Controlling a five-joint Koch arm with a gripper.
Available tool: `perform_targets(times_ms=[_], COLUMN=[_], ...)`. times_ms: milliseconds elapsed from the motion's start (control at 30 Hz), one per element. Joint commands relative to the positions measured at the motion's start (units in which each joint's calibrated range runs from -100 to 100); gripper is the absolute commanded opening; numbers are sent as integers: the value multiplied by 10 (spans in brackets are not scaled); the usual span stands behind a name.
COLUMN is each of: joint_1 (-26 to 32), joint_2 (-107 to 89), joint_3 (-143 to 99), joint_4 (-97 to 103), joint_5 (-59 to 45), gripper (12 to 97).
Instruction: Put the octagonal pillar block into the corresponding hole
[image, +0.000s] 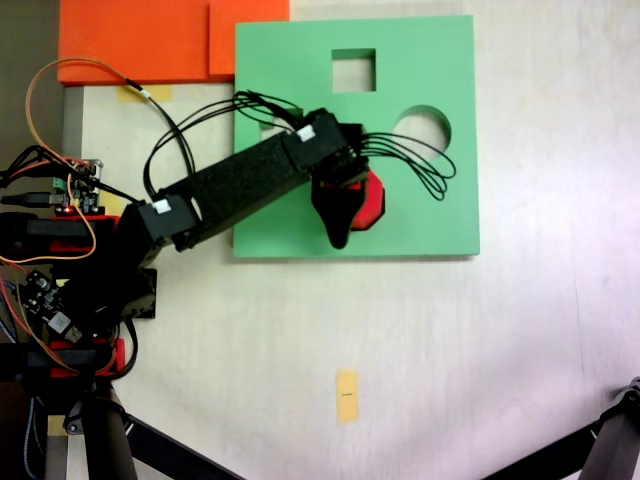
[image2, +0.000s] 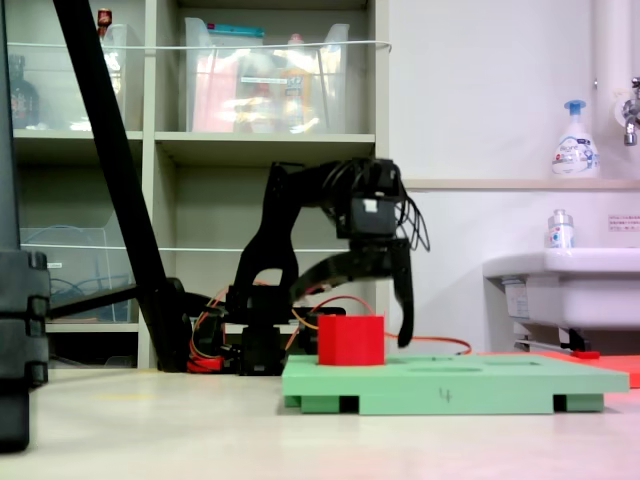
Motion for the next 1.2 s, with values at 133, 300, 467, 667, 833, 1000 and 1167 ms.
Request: perform_targets(times_ms=[133, 300, 467, 667, 833, 1000, 1167], joint_1=[12, -1, -59, -105, -118, -145, -161], joint_2=[-429, -783, -971, -1038, -1038, -1038, -1038], joint_3=[-125, -257, -265, -478, -654, -873, -1025], joint_4=[23, 76, 82, 297, 314, 444, 579], joint_5=[-83, -189, -376, -531, -560, -566, -576], gripper=[956, 903, 669, 607, 607, 607, 607])
